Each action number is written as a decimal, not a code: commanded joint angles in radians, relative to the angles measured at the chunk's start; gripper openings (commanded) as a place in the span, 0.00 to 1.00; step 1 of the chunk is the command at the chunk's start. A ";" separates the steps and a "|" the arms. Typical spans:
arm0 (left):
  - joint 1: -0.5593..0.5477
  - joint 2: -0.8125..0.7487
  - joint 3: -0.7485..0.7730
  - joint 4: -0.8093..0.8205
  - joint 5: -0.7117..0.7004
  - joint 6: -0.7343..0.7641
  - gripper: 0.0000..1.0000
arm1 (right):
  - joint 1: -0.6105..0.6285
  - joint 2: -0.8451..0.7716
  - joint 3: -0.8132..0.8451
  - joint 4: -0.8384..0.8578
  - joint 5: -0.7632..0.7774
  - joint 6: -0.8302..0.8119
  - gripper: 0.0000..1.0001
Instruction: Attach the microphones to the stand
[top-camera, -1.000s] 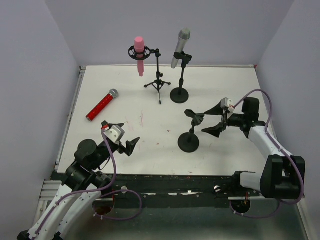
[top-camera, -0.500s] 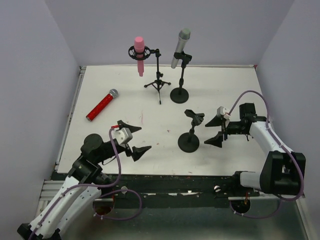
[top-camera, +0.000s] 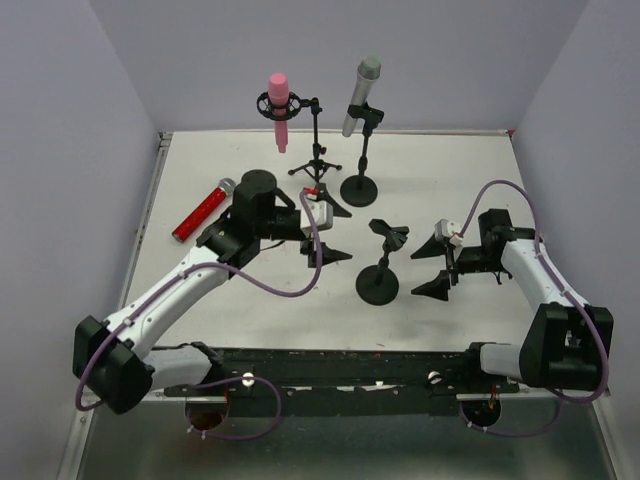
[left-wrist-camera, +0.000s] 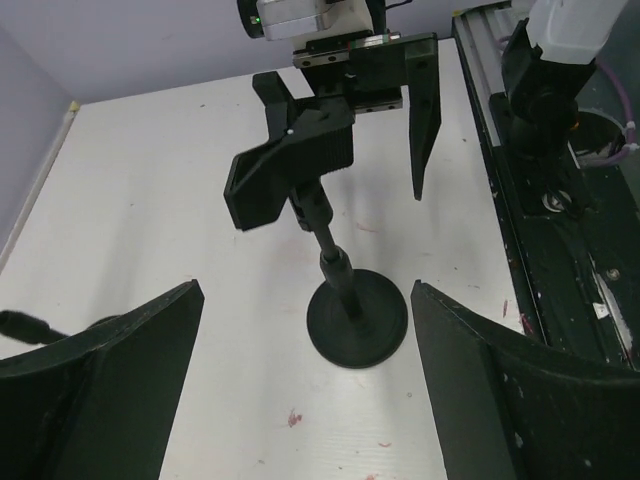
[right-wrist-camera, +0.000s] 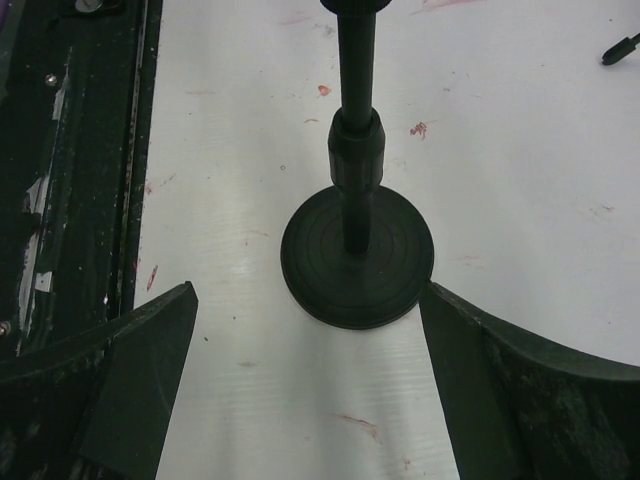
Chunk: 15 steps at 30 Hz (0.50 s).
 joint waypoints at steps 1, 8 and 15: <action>-0.060 0.158 0.177 -0.084 0.088 0.151 0.91 | -0.004 -0.027 0.018 -0.019 0.006 -0.018 1.00; -0.134 0.341 0.383 -0.210 0.054 0.217 0.83 | -0.006 -0.033 0.026 -0.030 0.009 -0.028 1.00; -0.149 0.358 0.372 -0.191 0.036 0.199 0.70 | -0.004 -0.029 0.024 -0.033 0.007 -0.029 1.00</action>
